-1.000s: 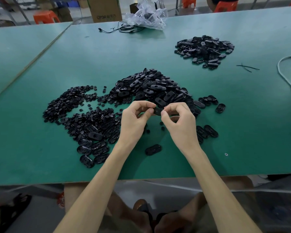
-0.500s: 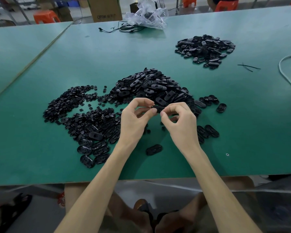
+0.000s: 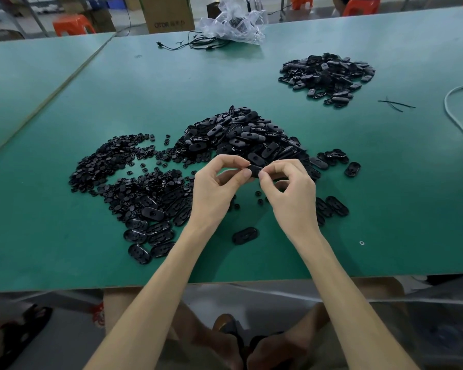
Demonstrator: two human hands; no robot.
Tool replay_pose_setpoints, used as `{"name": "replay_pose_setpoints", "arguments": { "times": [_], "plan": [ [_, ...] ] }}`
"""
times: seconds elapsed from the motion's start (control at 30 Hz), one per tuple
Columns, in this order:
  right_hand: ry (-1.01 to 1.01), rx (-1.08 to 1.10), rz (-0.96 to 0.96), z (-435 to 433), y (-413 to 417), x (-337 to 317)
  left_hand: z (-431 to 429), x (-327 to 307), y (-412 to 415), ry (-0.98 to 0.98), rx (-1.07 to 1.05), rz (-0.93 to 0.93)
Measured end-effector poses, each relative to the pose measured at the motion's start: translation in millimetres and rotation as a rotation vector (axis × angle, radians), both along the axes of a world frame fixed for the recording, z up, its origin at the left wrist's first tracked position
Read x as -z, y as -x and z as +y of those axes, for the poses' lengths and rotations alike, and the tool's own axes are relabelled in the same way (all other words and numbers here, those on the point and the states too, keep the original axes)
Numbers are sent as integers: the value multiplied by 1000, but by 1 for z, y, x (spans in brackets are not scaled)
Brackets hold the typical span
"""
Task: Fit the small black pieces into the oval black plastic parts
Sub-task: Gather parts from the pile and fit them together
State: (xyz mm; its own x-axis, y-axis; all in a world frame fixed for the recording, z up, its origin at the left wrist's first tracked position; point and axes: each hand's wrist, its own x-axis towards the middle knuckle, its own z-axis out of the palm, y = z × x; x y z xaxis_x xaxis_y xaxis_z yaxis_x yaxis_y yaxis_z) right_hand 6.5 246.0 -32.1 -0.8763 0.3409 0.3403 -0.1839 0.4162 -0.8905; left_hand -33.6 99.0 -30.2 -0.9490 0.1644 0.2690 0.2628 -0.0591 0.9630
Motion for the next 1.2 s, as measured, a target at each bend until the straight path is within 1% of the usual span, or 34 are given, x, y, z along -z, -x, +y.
{"name": "replay_pose_setpoints", "arguments": {
  "times": [0.4,0.5,0.73,1.2],
  "plan": [
    [218,-15,-10,4,-3,-2,0,4,3,-13,74,14],
    [203,-47,-15,4,-3,-2,1,5,3,-1,83,14],
    [165,-73,26,4,-3,-1,3,5,3,95,89,36],
    [139,-97,44,4,-2,1,2,4,2,108,75,27]
  ]
}}
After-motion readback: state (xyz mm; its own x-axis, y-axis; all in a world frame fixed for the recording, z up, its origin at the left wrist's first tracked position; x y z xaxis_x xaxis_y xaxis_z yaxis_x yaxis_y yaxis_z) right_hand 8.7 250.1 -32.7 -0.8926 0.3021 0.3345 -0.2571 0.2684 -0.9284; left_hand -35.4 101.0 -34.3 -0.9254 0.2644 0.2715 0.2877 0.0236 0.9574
